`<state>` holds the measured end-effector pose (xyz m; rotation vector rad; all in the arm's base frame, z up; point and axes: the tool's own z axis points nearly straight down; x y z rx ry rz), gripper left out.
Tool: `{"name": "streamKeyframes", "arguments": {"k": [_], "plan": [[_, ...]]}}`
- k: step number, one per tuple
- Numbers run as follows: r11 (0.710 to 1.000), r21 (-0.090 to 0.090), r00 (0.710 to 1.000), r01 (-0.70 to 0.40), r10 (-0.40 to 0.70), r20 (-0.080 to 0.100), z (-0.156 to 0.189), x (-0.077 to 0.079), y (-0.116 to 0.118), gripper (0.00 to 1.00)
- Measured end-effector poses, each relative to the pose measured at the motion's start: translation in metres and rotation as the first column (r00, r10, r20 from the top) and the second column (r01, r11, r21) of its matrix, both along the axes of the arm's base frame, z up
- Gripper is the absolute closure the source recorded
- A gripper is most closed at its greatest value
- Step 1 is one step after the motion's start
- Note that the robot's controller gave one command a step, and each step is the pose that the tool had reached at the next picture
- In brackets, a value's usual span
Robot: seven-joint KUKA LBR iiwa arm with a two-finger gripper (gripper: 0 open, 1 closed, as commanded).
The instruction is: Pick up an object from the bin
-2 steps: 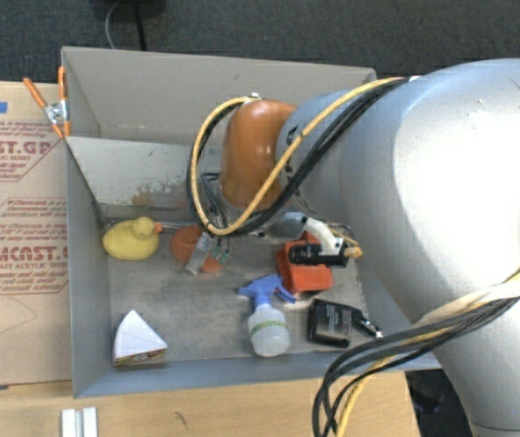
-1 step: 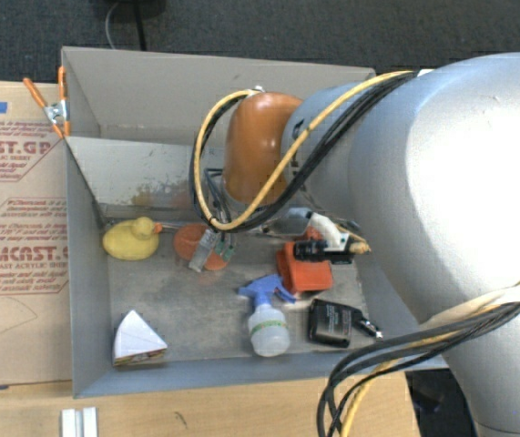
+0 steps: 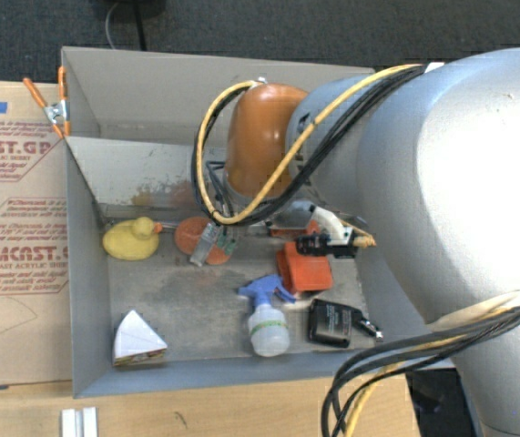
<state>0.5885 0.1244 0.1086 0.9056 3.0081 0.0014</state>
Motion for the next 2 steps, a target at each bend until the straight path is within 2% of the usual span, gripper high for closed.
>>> {"name": "streamKeyframes", "arguments": {"k": [2], "plan": [[1.000,0.000,1.000,-0.001,0.001,0.001,0.0156,-0.0001,0.0002,1.00]]}}
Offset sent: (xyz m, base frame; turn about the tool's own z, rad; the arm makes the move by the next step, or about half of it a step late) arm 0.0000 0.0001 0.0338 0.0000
